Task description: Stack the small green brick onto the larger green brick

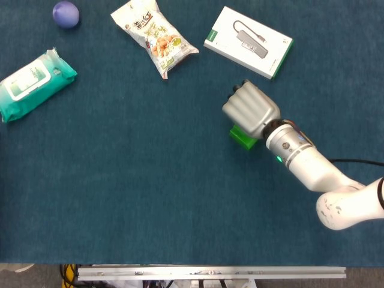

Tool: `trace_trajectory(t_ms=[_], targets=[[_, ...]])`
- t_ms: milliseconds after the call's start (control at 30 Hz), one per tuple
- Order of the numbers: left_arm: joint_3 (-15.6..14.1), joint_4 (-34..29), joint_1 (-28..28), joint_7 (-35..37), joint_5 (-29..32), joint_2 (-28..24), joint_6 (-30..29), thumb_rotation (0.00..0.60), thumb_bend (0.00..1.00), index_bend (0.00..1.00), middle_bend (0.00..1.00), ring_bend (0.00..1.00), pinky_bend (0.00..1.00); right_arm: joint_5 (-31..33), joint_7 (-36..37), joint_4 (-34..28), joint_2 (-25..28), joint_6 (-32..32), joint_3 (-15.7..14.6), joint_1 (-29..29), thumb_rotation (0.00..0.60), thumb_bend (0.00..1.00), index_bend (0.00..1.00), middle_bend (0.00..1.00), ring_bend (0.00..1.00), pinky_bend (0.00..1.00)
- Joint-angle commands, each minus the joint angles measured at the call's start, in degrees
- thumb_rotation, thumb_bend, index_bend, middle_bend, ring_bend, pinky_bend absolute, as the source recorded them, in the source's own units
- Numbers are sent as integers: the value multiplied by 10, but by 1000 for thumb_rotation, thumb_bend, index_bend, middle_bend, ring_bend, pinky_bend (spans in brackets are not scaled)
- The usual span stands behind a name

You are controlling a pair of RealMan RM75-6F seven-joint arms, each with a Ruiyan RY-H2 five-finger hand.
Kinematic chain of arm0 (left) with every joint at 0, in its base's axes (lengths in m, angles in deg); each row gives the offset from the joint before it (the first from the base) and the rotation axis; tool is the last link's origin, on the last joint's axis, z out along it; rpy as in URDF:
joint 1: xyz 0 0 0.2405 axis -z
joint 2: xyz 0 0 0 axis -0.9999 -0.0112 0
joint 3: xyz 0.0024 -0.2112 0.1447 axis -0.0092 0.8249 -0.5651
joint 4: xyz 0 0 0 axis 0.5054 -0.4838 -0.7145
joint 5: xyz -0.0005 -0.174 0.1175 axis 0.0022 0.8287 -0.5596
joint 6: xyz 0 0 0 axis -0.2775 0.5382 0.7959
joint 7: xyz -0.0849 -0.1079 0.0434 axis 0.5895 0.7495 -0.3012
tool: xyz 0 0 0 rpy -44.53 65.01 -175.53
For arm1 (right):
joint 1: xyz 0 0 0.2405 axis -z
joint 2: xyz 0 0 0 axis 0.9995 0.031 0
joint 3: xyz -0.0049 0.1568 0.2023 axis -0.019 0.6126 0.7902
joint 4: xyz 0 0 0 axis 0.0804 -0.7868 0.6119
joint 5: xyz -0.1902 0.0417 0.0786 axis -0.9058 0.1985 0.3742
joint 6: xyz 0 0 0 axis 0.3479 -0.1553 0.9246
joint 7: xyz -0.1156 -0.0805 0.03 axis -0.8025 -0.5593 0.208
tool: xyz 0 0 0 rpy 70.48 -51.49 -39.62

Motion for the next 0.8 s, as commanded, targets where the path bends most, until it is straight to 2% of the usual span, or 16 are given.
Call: trace_trajectory(t_ms=[33, 800], targets=[[0, 0, 1, 0, 0, 0, 1, 600, 234, 85, 212, 208, 206, -1, 0, -1, -1, 4, -2, 3, 600, 205, 580, 497, 351, 403], [0, 9, 1, 9, 0, 4, 1, 600, 235, 85, 212, 208, 205, -1, -39, -9, -10, 34, -6, 12, 600, 205, 586, 503, 375, 404]])
